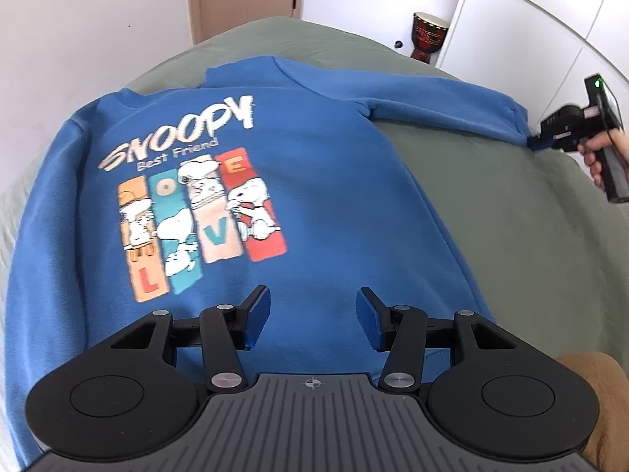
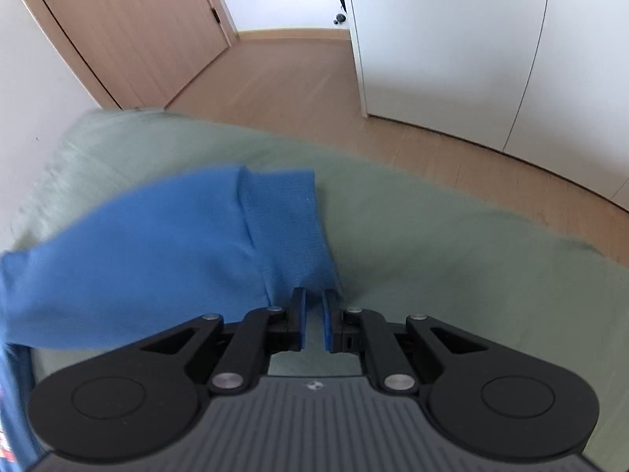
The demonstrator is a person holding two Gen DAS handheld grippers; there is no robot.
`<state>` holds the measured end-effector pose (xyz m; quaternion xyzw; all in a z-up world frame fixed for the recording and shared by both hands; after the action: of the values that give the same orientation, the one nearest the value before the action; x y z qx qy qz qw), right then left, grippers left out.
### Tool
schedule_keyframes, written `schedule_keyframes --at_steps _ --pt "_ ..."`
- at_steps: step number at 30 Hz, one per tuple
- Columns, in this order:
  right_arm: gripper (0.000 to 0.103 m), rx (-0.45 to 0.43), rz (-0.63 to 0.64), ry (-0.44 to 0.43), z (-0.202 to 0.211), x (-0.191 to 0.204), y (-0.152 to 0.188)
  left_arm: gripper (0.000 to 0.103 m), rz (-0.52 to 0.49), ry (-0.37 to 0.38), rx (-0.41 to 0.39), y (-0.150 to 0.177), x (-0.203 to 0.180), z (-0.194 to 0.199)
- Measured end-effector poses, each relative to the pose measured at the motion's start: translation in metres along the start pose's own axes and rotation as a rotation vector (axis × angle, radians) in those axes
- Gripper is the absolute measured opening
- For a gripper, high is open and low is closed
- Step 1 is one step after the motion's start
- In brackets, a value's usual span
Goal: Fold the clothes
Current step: 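Grasp the sleeve cuff with the right gripper and pull it straight, then move the left gripper to the other sleeve cuff and grasp it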
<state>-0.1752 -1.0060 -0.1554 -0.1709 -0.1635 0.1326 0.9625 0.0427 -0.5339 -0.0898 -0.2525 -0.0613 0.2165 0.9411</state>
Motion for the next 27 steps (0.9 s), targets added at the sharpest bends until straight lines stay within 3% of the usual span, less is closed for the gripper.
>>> schedule_keyframes --at_steps 5,8,12,19,22,27 --pt "0.009 -0.050 0.047 -0.054 0.038 0.011 0.001 0.047 0.016 -0.045 -0.006 0.009 0.023 0.020" --pt "0.019 -0.069 0.105 -0.127 0.066 0.027 0.011 0.047 0.039 -0.084 -0.004 0.025 0.043 0.039" --pt "0.060 -0.046 0.241 -0.246 0.098 0.072 0.052 0.047 0.093 -0.151 0.019 0.054 0.074 0.064" --pt "0.064 0.064 0.385 -0.453 0.124 0.163 0.133 0.048 0.182 -0.256 0.066 0.116 0.120 0.102" --pt "0.073 0.084 0.455 -0.505 0.137 0.202 0.162 0.050 0.227 -0.273 0.081 0.139 0.137 0.113" --pt "0.075 0.079 0.576 -0.557 0.160 0.258 0.217 0.050 0.262 -0.269 0.077 0.168 0.158 0.123"
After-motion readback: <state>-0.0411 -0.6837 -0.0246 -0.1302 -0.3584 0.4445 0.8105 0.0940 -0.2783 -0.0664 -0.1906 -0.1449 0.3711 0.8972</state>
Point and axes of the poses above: each gripper's, at about its wrist camera, not at the fingertips, and z roughly against the way its jaws point, x to its left, y to its underside, the point moved 1 cm from there along -z, roughly the way its jaws point, and after that the axes turned 8 degrees about -z, right-handed, at the moved point
